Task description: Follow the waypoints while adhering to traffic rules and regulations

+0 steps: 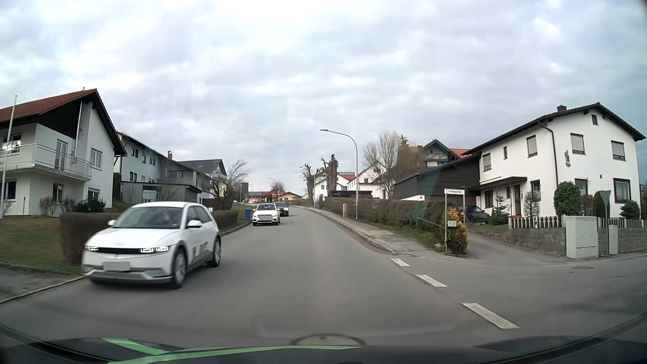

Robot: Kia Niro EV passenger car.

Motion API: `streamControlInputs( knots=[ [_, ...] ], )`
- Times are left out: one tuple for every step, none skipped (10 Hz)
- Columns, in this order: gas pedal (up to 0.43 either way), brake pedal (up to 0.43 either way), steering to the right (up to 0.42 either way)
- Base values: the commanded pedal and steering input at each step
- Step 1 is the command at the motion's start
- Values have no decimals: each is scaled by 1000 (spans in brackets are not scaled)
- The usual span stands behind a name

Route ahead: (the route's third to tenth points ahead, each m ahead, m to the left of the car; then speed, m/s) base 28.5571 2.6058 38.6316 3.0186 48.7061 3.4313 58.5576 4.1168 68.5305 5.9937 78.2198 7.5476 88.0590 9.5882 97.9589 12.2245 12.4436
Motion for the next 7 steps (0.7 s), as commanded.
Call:
streamControlInputs(
  knots=[
    [209, 0, 1],
    [220, 0, 1],
    [228, 0, 0],
    [228, 0, 0],
    [228, 0, 0],
    [228, 0, -2],
    [228, 0, -7]
  ],
)
